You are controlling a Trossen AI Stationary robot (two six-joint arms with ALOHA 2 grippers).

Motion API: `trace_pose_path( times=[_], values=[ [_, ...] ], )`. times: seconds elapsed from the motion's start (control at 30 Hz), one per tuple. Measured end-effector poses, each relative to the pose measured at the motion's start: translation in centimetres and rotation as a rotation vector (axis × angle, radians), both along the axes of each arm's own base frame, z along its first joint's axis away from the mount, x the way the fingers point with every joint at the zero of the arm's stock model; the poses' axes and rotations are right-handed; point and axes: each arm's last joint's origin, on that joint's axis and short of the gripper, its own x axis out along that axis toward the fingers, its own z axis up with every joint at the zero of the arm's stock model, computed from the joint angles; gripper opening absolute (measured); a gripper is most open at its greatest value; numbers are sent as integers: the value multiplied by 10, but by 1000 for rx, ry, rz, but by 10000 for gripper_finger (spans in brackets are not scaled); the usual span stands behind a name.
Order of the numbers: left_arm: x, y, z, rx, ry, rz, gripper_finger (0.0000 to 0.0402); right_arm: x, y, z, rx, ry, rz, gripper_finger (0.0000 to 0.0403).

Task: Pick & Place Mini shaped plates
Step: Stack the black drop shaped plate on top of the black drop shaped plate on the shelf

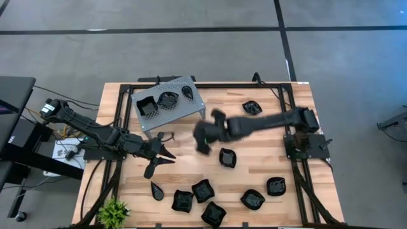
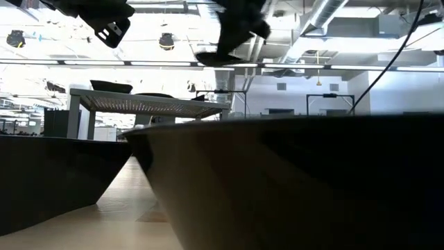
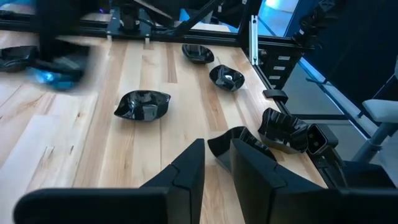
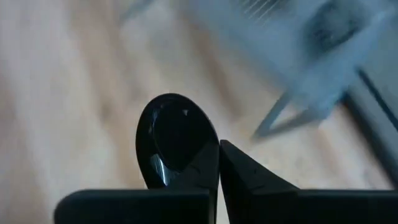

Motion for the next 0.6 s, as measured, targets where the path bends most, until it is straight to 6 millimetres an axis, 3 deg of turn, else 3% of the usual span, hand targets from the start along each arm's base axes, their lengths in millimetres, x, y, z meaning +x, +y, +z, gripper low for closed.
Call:
trace_pose_path(
  times=[0.17,0.33,0.47,0.6],
  values=[
    [0,0,0,0,1,0,78,13,-72,29,73,-261,-219,7],
    [0,0,0,1,3,0,78,11,-135,35,186,-388,-299,5],
    [0,0,0,1,3,0,78,6,-162,31,236,-426,-366,2],
    [0,0,0,1,2,0,78,3,-175,29,251,-459,-410,4]
  ],
)
